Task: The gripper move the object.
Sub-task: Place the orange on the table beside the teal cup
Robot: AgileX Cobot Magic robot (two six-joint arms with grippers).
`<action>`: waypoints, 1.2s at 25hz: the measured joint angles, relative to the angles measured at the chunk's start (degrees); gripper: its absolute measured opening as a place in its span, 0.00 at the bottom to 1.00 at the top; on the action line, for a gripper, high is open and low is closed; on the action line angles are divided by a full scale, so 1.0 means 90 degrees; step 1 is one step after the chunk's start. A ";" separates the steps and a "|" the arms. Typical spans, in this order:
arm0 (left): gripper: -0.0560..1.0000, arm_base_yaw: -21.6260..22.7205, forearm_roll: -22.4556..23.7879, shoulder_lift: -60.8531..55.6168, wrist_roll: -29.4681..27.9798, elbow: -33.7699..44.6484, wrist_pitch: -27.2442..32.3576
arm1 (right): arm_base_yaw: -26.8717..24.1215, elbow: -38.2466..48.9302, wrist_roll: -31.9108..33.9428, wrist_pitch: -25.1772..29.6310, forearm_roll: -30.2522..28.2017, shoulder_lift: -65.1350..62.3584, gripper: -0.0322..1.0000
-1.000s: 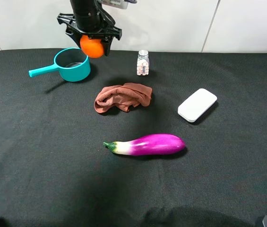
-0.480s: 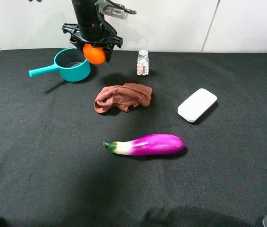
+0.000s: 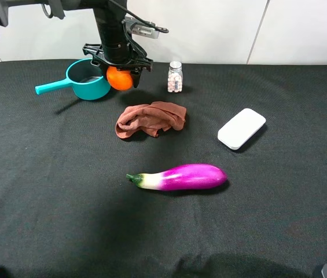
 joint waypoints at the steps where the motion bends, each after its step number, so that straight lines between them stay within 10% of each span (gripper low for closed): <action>1: 0.77 0.0000 -0.0008 0.0000 0.0000 0.0000 -0.0016 | 0.0000 0.0000 0.0000 0.0000 0.0000 0.0000 0.70; 30: 0.77 0.0000 -0.0015 0.0476 -0.0006 -0.0013 -0.0275 | 0.0000 0.0000 0.0000 0.0000 0.0000 0.0000 0.70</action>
